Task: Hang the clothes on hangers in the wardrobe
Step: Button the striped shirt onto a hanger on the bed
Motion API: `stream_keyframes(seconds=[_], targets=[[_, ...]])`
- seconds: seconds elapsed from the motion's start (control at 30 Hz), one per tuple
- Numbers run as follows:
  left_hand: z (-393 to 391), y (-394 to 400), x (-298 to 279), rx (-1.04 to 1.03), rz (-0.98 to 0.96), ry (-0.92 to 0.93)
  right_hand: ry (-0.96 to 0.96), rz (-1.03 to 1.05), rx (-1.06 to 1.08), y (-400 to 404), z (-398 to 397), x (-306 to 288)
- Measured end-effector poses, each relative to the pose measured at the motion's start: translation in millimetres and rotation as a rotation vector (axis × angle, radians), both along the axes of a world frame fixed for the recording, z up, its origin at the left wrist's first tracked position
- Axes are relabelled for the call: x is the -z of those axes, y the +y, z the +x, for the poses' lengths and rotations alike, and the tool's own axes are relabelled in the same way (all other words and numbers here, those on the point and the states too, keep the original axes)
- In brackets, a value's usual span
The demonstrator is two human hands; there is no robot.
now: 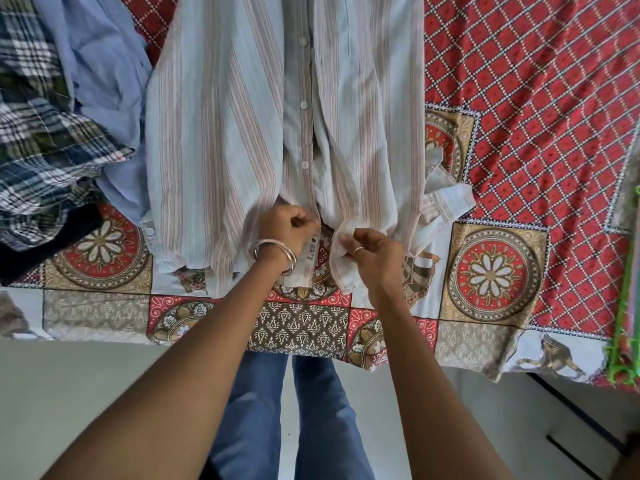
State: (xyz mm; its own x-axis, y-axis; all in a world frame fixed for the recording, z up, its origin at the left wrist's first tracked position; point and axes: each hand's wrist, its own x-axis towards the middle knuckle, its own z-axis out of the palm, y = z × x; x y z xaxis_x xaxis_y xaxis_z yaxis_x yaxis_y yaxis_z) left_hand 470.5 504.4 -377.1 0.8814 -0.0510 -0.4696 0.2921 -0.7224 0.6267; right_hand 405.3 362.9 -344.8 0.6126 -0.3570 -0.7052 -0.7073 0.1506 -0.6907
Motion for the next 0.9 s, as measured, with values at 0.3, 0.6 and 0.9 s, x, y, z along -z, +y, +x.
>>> stream_keyframes(seconds=[0.3,0.6,0.9], targets=[[-12,21,-40,-0.186,-0.214,0.093,-0.22,-0.663,-0.379,58,17,-17],[-11,22,-38,-0.208,-0.228,0.124,-0.186,-0.451,-0.418,51,14,-14],[-6,20,-32,-0.125,-0.191,0.092,-0.062,-0.099,-0.179,38,17,-10]])
